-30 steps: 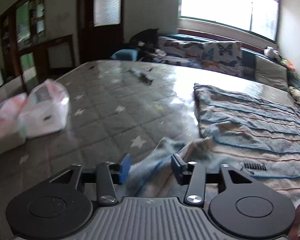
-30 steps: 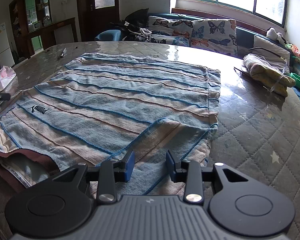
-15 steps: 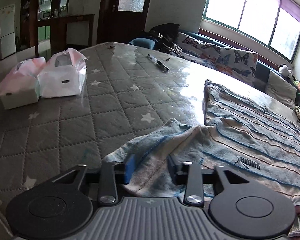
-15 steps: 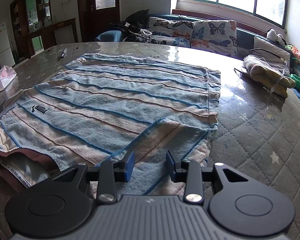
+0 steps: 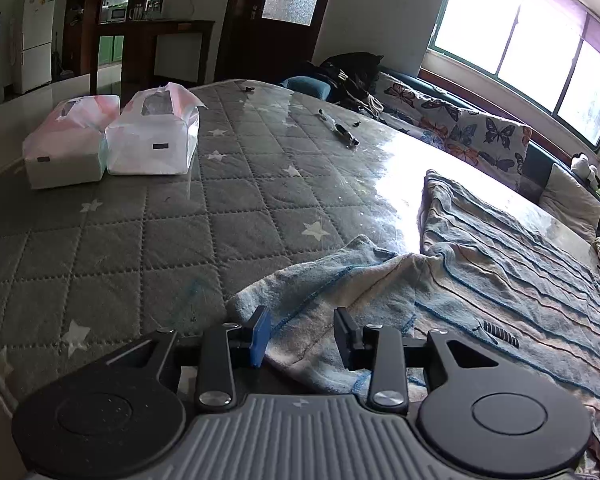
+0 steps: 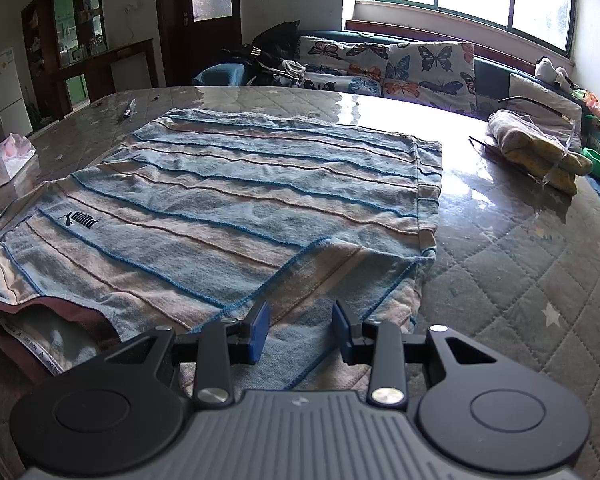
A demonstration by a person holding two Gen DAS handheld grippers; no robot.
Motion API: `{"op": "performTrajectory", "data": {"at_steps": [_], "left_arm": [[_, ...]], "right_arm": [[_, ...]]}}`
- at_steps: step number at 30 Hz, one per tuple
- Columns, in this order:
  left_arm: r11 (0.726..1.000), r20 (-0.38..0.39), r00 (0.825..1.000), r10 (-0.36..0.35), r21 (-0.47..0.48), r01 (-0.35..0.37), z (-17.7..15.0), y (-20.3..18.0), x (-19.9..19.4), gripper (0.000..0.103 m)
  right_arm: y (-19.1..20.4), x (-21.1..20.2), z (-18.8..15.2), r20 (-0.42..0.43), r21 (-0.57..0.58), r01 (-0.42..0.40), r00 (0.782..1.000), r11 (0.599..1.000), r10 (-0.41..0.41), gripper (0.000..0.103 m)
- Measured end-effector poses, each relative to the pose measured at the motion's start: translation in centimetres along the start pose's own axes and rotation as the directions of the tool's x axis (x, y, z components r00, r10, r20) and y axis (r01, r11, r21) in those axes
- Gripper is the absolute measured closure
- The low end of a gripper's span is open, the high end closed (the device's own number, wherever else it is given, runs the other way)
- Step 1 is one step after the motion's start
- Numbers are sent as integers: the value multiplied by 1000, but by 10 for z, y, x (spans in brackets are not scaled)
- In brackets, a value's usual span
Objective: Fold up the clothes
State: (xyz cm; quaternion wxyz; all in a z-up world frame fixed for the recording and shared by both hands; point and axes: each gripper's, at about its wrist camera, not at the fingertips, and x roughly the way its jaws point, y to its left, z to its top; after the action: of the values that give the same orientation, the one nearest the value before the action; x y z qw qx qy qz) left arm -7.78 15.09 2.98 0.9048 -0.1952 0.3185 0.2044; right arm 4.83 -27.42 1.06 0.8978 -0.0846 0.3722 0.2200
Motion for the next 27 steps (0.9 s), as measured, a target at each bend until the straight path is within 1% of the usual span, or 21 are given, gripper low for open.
{"op": "performTrajectory", "data": {"at_steps": [4, 8, 15, 18, 19, 22, 23, 24, 25, 27], "left_arm": [[999, 9, 1000, 25, -34, -24, -1, 3, -3, 62], [996, 20, 999, 45, -78, -43, -2, 10, -5, 62], [991, 57, 995, 86, -104, -80, -1, 13, -12, 61], [988, 40, 993, 115, -111, -110, -1, 17, -8, 61], [988, 33, 993, 116, -110, -112, -2, 18, -6, 61], [991, 41, 993, 110, -84, -107, -3, 15, -6, 62], [992, 42, 994, 104, -80, -100, -4, 14, -5, 65], [993, 42, 994, 96, -77, -93, -4, 14, -4, 71], [994, 41, 995, 87, -74, -84, -4, 13, -3, 75], [994, 41, 997, 69, -83, -66, -3, 14, -2, 88]], "right_arm": [[0, 0, 0, 1, 2, 0, 1000, 1000, 0, 68], [-1, -1, -1, 3, 2, -2, 1000, 1000, 2, 68], [-1, -2, -2, 5, 1, -3, 1000, 1000, 3, 68], [-1, -2, -2, 6, 0, -5, 1000, 1000, 5, 67], [-1, -2, -2, 6, 0, -4, 1000, 1000, 4, 67], [-1, -2, -2, 8, 2, -4, 1000, 1000, 4, 67], [-1, -2, -2, 8, 3, -4, 1000, 1000, 4, 67], [-1, -2, -2, 8, 4, -3, 1000, 1000, 3, 67], [-1, -2, -2, 8, 4, -3, 1000, 1000, 3, 67], [-1, -2, -3, 9, 6, -2, 1000, 1000, 2, 67]]}}
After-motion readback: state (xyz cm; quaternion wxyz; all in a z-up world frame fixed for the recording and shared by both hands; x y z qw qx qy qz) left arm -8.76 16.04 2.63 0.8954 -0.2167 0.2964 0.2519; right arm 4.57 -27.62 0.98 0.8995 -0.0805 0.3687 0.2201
